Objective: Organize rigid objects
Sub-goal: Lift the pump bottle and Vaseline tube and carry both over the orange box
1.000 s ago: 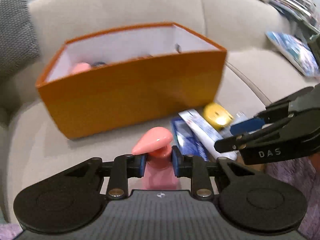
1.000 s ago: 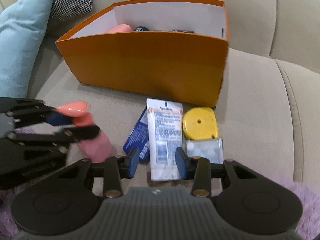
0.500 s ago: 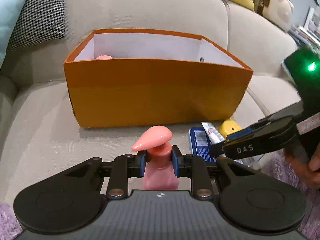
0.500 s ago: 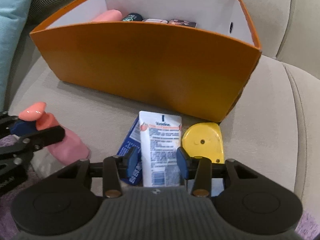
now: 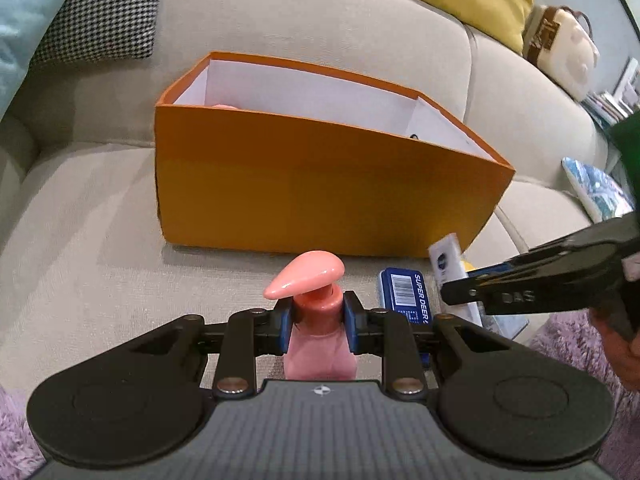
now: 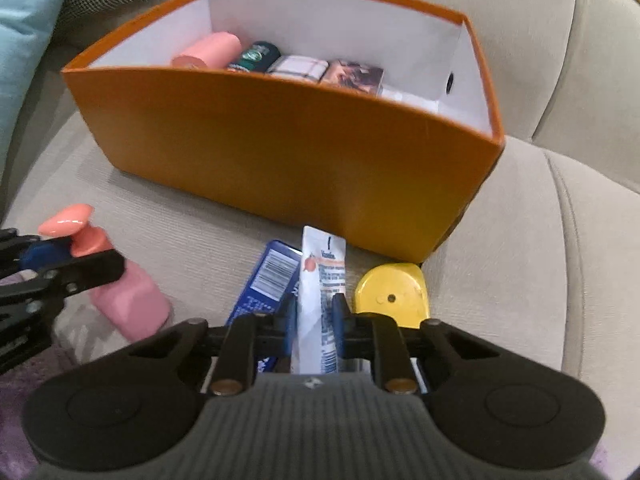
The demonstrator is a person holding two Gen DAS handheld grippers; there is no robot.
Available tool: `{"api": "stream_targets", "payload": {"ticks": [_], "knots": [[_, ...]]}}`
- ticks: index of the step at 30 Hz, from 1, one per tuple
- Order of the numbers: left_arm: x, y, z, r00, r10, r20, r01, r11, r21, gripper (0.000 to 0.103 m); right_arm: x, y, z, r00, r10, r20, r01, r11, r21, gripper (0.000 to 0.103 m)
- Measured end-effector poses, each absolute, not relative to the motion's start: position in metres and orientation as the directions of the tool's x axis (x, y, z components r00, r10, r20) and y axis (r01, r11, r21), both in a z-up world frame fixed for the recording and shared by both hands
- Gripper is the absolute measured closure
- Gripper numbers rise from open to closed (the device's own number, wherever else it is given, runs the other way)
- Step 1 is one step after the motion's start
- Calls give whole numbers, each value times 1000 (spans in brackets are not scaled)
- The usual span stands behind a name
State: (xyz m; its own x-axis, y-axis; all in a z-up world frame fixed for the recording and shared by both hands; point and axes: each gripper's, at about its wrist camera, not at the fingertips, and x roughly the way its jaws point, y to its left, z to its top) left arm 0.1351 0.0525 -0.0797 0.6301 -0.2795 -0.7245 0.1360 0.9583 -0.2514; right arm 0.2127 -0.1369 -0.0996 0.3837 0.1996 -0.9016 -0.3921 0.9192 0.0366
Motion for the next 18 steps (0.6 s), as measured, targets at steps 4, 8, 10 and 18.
{"api": "stream_targets", "payload": {"ticks": [4,8,10,18], "knots": [[134,61,-78,641,-274,-717,100,956,-277,74,198,-125,-72,391,297,-871,-446,889,103,86],[131,73,-77,659,-271,-702,48,946,-321,74,200,-111,-63,317,431,-845,-447,854,268,86],[131,78,-79,659,-255,-708,10,944,-330,74,205,-104,-72,268,465,-844,-415,846,335,86],[136,87,-86,645,-261,-719,-33,930,-367,74,221,-92,-97,232,447,-864,-360,865,350,85]]}}
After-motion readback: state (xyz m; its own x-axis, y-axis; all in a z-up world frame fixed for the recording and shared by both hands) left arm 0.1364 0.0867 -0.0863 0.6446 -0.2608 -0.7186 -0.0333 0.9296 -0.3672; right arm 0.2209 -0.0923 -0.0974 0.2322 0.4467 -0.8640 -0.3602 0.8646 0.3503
